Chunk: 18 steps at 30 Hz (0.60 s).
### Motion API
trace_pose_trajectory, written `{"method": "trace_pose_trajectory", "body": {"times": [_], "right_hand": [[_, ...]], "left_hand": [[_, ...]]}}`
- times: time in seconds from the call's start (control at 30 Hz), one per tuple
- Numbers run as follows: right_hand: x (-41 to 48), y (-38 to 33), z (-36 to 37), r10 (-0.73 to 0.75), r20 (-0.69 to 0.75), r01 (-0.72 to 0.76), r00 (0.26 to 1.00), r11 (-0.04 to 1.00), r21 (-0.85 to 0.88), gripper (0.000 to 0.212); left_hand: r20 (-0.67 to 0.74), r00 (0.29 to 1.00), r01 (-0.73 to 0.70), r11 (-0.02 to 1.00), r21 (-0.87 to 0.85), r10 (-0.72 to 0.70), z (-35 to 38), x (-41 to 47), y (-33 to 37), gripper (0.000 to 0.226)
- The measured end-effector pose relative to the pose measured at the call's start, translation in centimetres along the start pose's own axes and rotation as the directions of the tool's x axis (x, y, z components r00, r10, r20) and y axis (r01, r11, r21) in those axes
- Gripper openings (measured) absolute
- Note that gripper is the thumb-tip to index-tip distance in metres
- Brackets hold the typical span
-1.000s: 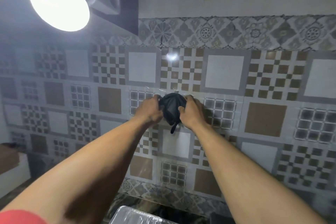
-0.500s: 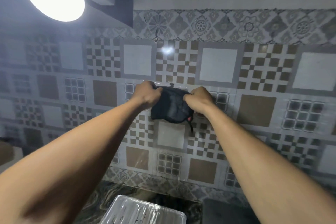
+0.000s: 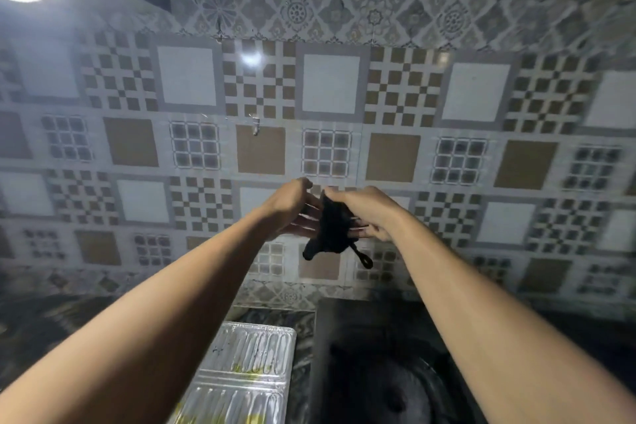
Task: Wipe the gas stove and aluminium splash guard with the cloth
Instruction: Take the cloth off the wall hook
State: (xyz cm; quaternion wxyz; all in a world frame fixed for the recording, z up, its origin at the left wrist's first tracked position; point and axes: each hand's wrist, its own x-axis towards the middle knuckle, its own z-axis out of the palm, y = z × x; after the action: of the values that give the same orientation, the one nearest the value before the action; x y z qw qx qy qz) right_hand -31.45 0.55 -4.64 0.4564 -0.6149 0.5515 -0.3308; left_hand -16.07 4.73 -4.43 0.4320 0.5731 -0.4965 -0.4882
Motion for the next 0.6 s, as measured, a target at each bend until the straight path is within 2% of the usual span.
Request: {"method": "trace_pose_trajectory", "body": {"times": [0.03, 0.13, 0.27, 0.33, 0.4, 0.47, 0.53, 0.6], "right_hand": [[-0.3, 0.9, -0.5, -0.011, -0.047, 0.008, 0.999, 0.997, -0.071, 0.064], [-1.0, 3.4, -2.4, -0.018, -0.132, -0.001, 0.991, 0.99, -0.142, 0.038], [-1.4, 6.7, -4.4, 0.019, -0.147, -0.046, 0.989, 0.982, -0.183, 0.017], [-1.3, 8.1, -5.0, 0.019, -0.121, -0.045, 0.992, 0.975, -0.215, 0.01], [-1.1, 9.4, -5.4, -0.017, -0.097, -0.013, 0.995, 0.955, -0.297, 0.009], [-0.7, 10.7, -5.3, -0.072, -0.08, 0.035, 0.994, 0.921, -0.388, 0.018], [-0.1, 11.7, -4.8, -0.144, -0.078, 0.095, 0.987, 0.892, -0.443, 0.023], [0.2, 12.4, -3.9, -0.243, -0.06, 0.191, 0.968, 0.871, -0.453, 0.021]], "left_hand": [[0.026, 1.0, 0.016, 1.0, -0.019, -0.015, 1.0, -0.1, -0.4, 0.058], [0.045, 0.998, 0.048, 0.998, -0.049, -0.046, 3.7, -0.3, -1.8, 0.064], [0.028, 0.998, 0.05, 0.999, 0.019, -0.05, 6.8, -0.3, -4.2, 0.054], [-0.024, 0.999, -0.026, 0.99, 0.141, 0.03, 8.1, -0.2, -6.7, 0.046], [-0.055, 0.977, -0.159, 0.877, 0.453, 0.205, 9.3, -0.4, -10.0, 0.044], [0.027, 0.954, -0.232, 0.684, 0.692, 0.297, 11.0, -1.9, -13.4, 0.047], [0.106, 0.946, -0.266, 0.549, 0.792, 0.305, 12.9, -3.7, -16.7, 0.054], [0.131, 0.968, -0.223, 0.487, 0.845, 0.215, 14.3, -5.8, -19.0, 0.068]]}}
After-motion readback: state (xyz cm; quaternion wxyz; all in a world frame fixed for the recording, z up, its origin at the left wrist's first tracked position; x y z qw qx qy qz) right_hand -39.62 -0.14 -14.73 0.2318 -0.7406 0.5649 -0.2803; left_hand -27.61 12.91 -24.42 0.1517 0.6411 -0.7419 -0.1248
